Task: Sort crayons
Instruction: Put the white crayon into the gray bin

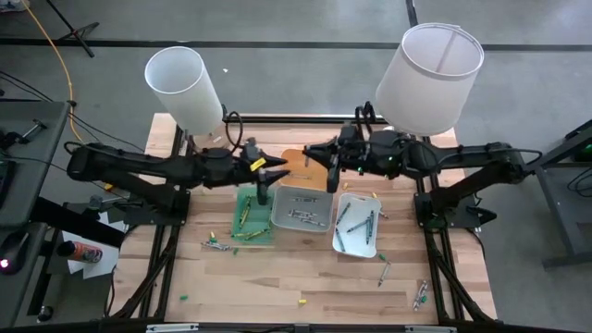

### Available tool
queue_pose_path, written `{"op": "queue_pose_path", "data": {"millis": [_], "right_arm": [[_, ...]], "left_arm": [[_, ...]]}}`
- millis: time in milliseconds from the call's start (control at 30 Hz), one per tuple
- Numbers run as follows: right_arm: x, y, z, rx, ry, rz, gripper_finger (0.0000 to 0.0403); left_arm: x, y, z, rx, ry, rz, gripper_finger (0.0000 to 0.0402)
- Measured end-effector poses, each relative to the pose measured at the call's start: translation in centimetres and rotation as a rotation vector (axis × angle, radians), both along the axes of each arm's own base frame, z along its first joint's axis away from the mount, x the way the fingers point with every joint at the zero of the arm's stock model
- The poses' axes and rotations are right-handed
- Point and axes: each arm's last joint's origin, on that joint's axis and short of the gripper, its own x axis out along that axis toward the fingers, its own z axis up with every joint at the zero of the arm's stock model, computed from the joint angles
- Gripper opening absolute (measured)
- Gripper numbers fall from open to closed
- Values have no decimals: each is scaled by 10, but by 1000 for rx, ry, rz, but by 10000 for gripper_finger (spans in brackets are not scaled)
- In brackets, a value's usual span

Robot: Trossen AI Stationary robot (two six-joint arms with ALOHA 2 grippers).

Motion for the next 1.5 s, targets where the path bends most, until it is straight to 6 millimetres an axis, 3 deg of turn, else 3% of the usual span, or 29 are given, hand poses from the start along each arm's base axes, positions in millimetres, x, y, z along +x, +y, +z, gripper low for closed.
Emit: {"op": "queue_pose_path", "data": {"millis": [233,400,533,667,800,967,1100,1200,1367,1500], "right_arm": [[-2,-14,8,11,11,-6,3],[5,-18,-3,78,66,-18,2],[23,-13,-26,165,151,-13,2],[57,5,-78,276,327,-18,1],[82,22,-132,416,476,-73,1],[84,36,-181,578,678,-228,1],[82,36,-196,547,736,-337,1],[86,27,-197,516,711,-350,1],[92,21,-205,397,793,-203,1],[93,23,-207,179,875,1,1]], "left_arm": [[-43,1,10,2,125,38,178],[-72,-4,7,-5,45,63,177],[-94,-7,-5,-53,-47,91,175],[-108,-8,-16,-101,-100,91,175],[-114,-8,-19,-121,-118,87,175],[-115,-8,-18,-112,-130,84,175],[-115,-8,-16,-95,-142,82,175],[-115,-8,-17,-92,-139,96,175],[-115,-8,-17,-91,-139,100,175],[-114,-8,-17,-91,-140,105,175]]}}
